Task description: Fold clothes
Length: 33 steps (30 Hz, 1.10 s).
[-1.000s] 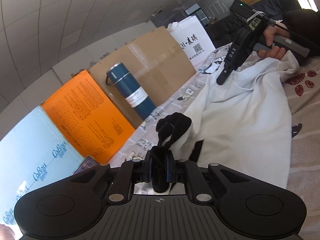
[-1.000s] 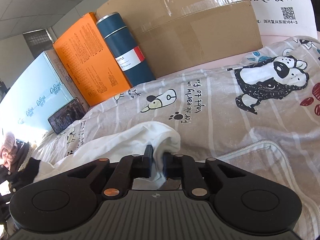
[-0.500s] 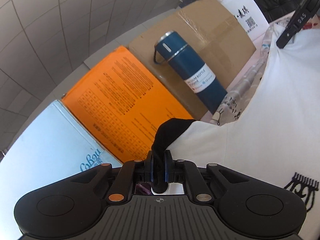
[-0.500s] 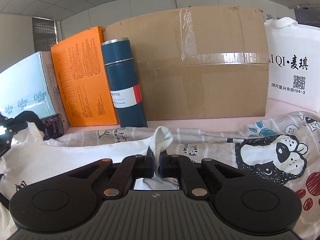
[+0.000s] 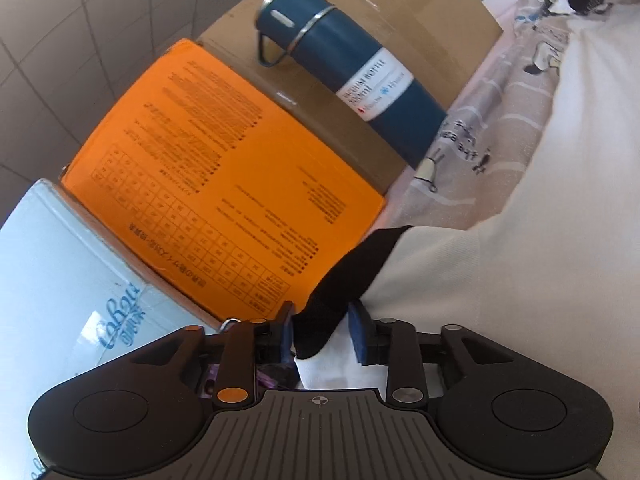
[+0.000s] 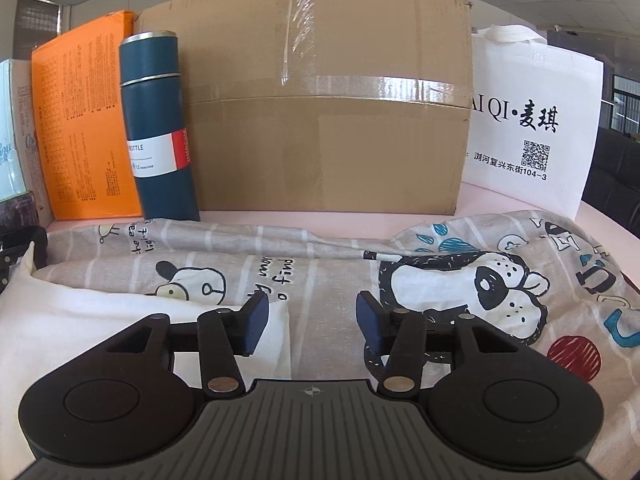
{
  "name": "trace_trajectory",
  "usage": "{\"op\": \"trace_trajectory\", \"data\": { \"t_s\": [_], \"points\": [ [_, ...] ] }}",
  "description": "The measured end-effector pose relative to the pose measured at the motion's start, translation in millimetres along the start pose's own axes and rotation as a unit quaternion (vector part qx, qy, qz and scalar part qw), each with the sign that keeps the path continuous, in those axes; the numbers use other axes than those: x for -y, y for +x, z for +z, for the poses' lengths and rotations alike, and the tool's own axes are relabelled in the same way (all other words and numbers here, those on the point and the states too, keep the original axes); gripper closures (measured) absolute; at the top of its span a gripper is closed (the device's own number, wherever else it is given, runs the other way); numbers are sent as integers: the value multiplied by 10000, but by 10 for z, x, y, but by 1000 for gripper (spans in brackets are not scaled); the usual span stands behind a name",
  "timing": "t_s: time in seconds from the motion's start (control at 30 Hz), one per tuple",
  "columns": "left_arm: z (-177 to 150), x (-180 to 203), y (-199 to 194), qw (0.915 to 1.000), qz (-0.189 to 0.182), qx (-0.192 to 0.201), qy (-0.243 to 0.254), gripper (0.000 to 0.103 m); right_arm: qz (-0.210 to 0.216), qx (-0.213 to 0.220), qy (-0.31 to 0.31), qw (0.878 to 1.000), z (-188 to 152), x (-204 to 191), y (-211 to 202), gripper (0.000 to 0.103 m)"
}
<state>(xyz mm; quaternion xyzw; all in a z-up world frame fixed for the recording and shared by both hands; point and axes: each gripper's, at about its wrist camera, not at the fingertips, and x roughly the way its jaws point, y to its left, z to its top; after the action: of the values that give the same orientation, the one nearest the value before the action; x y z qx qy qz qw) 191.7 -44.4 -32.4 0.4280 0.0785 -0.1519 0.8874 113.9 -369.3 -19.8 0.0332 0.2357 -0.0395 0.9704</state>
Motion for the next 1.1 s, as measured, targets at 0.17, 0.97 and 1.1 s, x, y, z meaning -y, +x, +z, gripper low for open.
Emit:
{"op": "trace_trajectory", "data": {
  "t_s": [0.17,0.97,1.1],
  "points": [
    [-46,-521,-467,9946,896,-1,-523,47,74,361,610,9975,-4,216,-144,32],
    [-536,-235,-1794,8690,-1722,-1024,-4524,31,2754,256,738,9581,-209,-571,-1343,10],
    [-589,-200,-1761,8649,-1860,-1010,-4552,33,3375,-384,675,9381,-203,-1030,-1229,10]
  ]
}}
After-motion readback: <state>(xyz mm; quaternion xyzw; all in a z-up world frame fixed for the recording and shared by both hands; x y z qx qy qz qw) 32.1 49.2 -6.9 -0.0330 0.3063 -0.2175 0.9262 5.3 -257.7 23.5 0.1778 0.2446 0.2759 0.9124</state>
